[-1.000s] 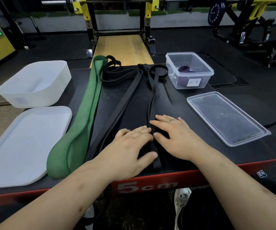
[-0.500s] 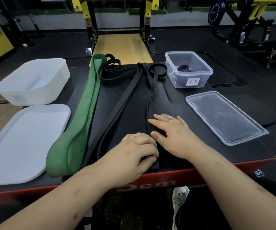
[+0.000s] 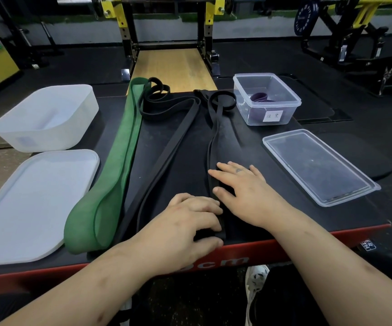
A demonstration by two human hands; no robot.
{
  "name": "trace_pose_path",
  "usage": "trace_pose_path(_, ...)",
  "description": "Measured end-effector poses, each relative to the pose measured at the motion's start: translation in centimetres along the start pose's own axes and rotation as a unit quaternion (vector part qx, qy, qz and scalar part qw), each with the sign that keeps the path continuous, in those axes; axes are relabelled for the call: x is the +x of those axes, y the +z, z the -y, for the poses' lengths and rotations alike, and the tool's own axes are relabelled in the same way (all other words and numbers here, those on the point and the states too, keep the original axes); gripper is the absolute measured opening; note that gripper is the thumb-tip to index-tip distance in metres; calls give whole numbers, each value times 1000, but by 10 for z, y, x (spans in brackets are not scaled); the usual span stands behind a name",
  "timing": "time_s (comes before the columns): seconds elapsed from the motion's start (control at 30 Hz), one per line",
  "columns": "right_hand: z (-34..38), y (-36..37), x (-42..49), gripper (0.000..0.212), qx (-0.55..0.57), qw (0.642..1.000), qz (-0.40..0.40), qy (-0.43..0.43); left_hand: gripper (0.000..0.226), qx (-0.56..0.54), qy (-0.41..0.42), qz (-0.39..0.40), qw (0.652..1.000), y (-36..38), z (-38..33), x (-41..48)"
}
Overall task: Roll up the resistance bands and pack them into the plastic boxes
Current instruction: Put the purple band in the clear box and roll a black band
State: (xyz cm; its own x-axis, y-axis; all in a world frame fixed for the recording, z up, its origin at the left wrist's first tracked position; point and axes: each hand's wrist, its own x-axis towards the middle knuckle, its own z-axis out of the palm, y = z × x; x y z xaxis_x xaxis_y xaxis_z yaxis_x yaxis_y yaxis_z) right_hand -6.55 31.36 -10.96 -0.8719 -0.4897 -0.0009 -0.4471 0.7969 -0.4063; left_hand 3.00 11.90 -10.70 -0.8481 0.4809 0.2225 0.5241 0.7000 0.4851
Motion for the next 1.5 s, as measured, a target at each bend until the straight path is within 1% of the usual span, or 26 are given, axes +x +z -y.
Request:
trace_pose_path(0.17, -2, -9, -11, 49, 40, 999, -23, -17, 19, -36, -62, 16, 997, -4, 0, 2)
trace_pose_path(0.2, -2, -13, -17, 43, 54, 998, -33, -26, 20, -37, -79, 19, 996, -4, -1, 3)
trace_pose_path(0.27, 0, -21, -29, 22, 75, 995, -42, -47, 20, -36, -98, 26, 994, -5, -3, 4)
trace_pose_path(0.3, 1, -26, -36, 13, 85, 995, -27, -49, 20, -36, -102, 26, 994, -6, -3, 5)
trace_pose_path(0.33, 4, -29, -43, 9, 94, 994, -1, -49, 19, -38, -105, 25, 993, -6, -4, 6)
trace_pose_path(0.4, 9, -32, -52, 10, 96, 992, 55, -55, 18, -43, -110, 24, 993, -7, -5, 9)
trace_pose_path(0.43, 10, -32, -55, 12, 93, 992, 70, -53, 18, -44, -109, 21, 993, -7, -5, 10)
trace_pose_path(0.5, 11, -28, -58, 14, 96, 992, 73, -31, 18, -49, -111, 15, 993, -7, -6, 11)
trace_pose_path(0.57, 13, -20, -60, 10, 94, 993, 70, -13, 18, -54, -116, 13, 992, -6, -8, 12)
trace_pose_path(0.6, 13, -16, -60, 8, 96, 993, 65, -8, 17, -52, -114, 9, 992, -6, -9, 12)
trace_pose_path(0.67, 13, -13, -62, 10, 116, 992, 44, -3, 16, -46, -110, -7, 993, -5, -9, 13)
trace_pose_path(0.73, 13, -12, -62, 12, 129, 991, 39, -5, 17, -43, -125, -7, 991, -5, -8, 11)
trace_pose_path(0.8, 12, -11, -61, 14, 124, 991, 39, -12, 18, -33, -136, -5, 990, -3, -7, 9)
trace_pose_path(0.9, 13, -6, -60, 19, 122, 992, 11, 2, 24, -47, -153, -19, 987, -2, -8, 5)
trace_pose_path(0.97, 17, -4, -60, 17, 122, 992, -1, 16, 20, -50, -159, -31, 985, -1, -8, 5)
trace_pose_path(1.03, 19, -3, -59, 6, 127, 991, -21, 23, 14, -37, -145, -39, 988, -2, -8, 6)
trace_pose_path(1.13, 17, -1, -60, 14, 134, 990, -52, -3, 12, -6, -90, -51, 995, 2, -7, 6)
trace_pose_path(1.23, 13, 4, -61, 15, 136, 988, -63, -31, 19, -12, -92, -68, 993, 3, -4, 2)
trace_pose_path(1.37, 7, 7, -59, 14, 127, 989, -73, -37, 32, 0, -89, -26, 996, 2, 1, 0)
trace_pose_path(1.5, 8, 6, -57, 15, 93, 991, -73, -65, 26, 5, -77, -33, 996, 2, 2, 2)
